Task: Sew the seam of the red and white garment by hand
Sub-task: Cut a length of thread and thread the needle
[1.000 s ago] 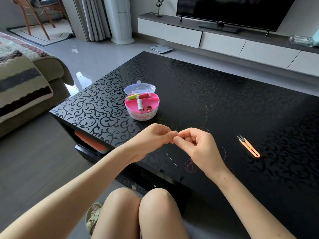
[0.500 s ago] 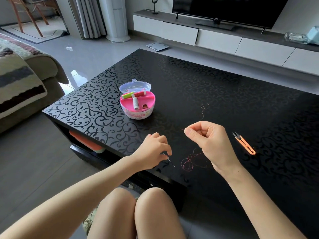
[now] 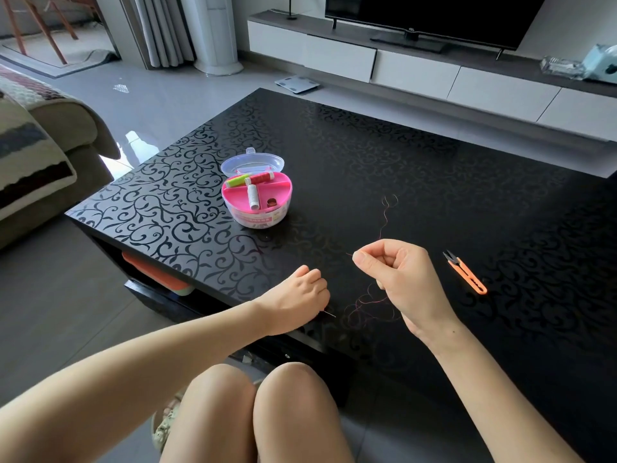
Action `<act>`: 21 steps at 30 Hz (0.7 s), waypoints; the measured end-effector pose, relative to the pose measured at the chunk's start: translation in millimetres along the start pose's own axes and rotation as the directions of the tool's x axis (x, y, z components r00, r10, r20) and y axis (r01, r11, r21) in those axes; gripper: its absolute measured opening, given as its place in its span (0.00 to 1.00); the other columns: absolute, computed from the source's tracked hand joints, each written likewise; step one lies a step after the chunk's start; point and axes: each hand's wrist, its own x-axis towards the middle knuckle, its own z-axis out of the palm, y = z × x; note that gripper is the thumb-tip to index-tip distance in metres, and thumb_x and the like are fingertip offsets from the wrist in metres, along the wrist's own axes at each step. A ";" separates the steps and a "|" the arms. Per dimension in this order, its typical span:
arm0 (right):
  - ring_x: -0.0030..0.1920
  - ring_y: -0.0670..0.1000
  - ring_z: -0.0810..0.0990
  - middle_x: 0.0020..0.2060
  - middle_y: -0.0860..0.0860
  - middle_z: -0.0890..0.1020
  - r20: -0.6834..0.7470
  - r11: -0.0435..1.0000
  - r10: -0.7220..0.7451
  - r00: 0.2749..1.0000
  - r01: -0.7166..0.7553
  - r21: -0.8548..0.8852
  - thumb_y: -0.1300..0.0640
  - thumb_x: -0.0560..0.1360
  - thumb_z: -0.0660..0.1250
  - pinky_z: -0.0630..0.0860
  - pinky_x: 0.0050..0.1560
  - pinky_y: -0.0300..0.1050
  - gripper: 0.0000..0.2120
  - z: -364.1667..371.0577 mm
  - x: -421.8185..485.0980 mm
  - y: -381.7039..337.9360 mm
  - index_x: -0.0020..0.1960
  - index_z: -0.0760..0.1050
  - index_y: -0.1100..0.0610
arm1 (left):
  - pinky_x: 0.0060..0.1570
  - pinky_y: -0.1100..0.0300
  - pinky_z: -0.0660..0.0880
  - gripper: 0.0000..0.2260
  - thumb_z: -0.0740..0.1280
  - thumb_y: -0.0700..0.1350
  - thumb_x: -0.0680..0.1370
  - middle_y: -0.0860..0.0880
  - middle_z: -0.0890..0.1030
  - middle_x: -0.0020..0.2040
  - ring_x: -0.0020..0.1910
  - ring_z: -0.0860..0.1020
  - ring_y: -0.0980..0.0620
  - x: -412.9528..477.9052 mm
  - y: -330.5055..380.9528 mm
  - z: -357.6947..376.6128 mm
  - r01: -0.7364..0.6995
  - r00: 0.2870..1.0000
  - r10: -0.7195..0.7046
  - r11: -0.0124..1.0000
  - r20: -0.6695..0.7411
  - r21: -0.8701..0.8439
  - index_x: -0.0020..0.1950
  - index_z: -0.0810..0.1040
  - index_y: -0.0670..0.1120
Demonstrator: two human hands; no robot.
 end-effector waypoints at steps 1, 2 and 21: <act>0.29 0.39 0.76 0.28 0.45 0.80 -0.002 1.000 0.006 1.000 -0.006 0.006 0.61 0.74 0.71 0.71 0.33 0.29 0.05 -0.1 0.8 1.1 0.39 0.81 0.56 | 0.41 0.59 0.67 0.12 0.53 0.38 0.75 0.52 0.74 0.34 0.38 0.73 0.50 0.9 1.5 -2.3 0.044 0.999 -0.042 0.998 0.032 -0.055 0.37 0.74 0.47; 0.29 0.39 0.76 0.27 0.44 0.80 -0.006 1.000 0.012 1.000 -0.012 0.013 0.61 0.74 0.71 0.71 0.33 0.28 0.05 0.0 1.6 2.2 0.39 0.81 0.56 | 0.42 0.59 0.66 0.10 0.55 0.35 0.73 0.52 0.74 0.36 0.39 0.73 0.49 2.3 2.5 -2.6 0.115 0.993 -0.109 0.981 0.041 -0.159 0.39 0.72 0.47; 0.34 0.42 0.78 0.30 0.46 0.81 -0.057 0.997 -0.074 0.996 0.075 0.012 0.60 0.75 0.69 0.74 0.38 0.35 0.06 4.0 35.0 26.0 0.39 0.80 0.54 | 0.41 0.58 0.80 0.03 0.68 0.33 0.76 0.45 0.80 0.37 0.38 0.80 0.50 25.9 2.2 -63.4 0.127 0.749 -0.481 -0.571 0.456 -0.811 0.46 0.79 0.39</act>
